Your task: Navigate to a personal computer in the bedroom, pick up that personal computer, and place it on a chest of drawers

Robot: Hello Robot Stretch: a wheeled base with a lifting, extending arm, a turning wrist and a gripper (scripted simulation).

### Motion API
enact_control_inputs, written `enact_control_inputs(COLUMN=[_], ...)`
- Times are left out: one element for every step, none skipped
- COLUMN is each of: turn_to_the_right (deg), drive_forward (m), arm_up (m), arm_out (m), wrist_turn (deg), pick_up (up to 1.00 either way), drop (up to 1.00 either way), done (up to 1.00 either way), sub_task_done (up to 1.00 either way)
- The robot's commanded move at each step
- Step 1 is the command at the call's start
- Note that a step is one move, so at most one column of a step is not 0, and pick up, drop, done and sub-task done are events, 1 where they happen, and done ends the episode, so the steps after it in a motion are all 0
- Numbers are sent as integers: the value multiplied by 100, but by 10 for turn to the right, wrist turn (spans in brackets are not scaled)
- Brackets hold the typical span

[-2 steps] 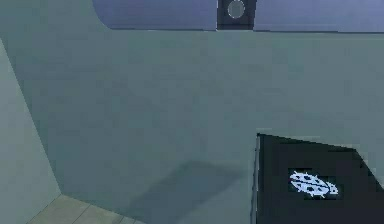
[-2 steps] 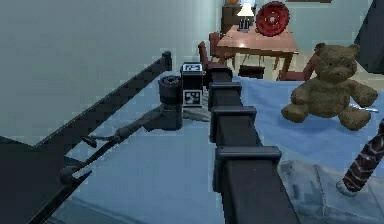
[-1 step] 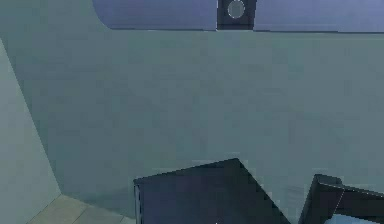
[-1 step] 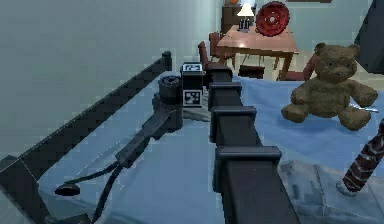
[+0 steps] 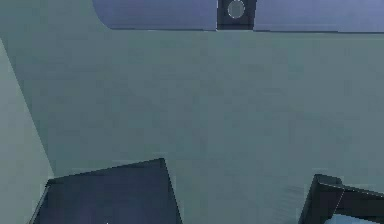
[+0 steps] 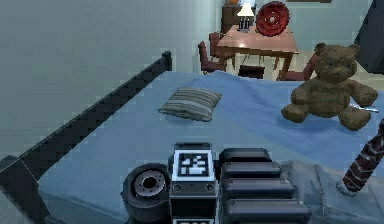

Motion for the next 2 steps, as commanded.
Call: enact_control_inputs(turn_to_the_right=[-450, -240], drive_forward=[0, 0], arm_up=[0, 0], arm_out=[0, 0], wrist_turn=[0, 0], pick_up=[0, 0], drop=[0, 0], done=[0, 0], sub_task_done=[0, 0])
